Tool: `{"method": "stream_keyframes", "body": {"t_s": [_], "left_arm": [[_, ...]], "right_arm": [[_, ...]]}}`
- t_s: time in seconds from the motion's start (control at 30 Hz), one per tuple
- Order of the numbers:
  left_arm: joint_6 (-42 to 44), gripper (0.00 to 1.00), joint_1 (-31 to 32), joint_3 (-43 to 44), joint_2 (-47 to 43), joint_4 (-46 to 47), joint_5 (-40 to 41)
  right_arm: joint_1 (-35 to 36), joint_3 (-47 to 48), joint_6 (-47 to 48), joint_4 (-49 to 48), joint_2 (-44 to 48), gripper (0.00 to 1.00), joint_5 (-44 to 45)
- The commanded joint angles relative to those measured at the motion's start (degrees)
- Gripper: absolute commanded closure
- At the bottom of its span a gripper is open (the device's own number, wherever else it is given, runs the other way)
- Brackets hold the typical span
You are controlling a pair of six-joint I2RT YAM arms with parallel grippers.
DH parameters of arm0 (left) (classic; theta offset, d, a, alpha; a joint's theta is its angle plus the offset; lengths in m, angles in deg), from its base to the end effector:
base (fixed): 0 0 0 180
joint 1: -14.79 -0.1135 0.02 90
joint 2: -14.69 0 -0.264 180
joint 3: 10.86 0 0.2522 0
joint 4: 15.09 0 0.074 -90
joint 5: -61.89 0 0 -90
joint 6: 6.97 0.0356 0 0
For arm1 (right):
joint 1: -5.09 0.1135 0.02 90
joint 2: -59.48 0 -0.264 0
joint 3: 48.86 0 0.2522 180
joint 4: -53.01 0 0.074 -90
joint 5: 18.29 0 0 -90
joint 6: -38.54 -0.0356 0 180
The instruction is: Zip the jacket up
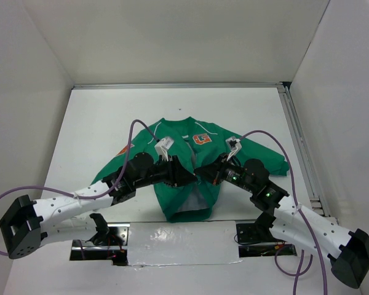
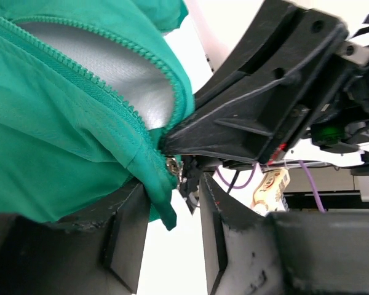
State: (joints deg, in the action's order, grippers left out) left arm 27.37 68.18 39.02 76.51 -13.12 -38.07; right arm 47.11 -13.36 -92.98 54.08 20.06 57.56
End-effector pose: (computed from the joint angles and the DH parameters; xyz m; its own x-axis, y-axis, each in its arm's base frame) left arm 0.1438 -0.2039 0.2751 -0.7949 -0.2937 -0.5309 0.4180 0.3690 -0.8301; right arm 0.1248 0.1241 0.2545 -0.5986 0.3259 -0.7318 -0.5786 0.4559 0.6763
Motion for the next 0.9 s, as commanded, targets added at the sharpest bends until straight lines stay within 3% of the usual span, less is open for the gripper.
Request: {"method": "stream_keyframes", "body": {"t_s": [0.0,0.1,0.17,0.27,0.3,0.33,0.53,0.67,0.87], "left_arm": [[-0.59,0.52,0.14,-0.51,-2.75,4.66,-0.94],[-2.17,0.53,0.14,-2.36,-4.68,5.10,1.51],[-1.91,0.61,0.05,-2.37,-5.13,5.10,2.48],[-1.12,0.77,0.05,-1.23,-4.78,4.23,1.96],[-1.03,0.94,0.05,-0.62,-3.91,4.05,1.70],[-0.86,1.00,0.05,-0.61,-3.38,4.05,1.26],[2.56,1.00,-0.04,0.09,-0.92,4.32,-1.73],[6.34,1.00,0.31,1.50,-0.48,-4.97,-2.35],[9.69,1.00,3.82,-2.19,-2.06,-6.32,-6.12]], "right_arm": [[0.52,0.41,0.12,-1.99,0.83,1.00,-0.61],[0.43,-0.29,-0.14,-1.99,1.01,1.00,-0.26],[0.43,-0.56,-0.41,-2.43,1.27,1.00,-0.35],[0.43,-0.38,-0.41,-3.39,1.28,1.00,-0.70],[0.43,0.06,-0.41,-3.57,1.01,1.00,-0.79],[0.61,0.32,-0.23,-3.57,0.75,1.00,-0.79],[0.43,2.87,0.12,-4.19,-0.92,1.00,-0.27],[0.34,6.90,-0.41,-0.77,-1.89,1.00,5.09],[-1.68,10.78,-1.99,-0.40,-5.13,1.00,7.21]]}}
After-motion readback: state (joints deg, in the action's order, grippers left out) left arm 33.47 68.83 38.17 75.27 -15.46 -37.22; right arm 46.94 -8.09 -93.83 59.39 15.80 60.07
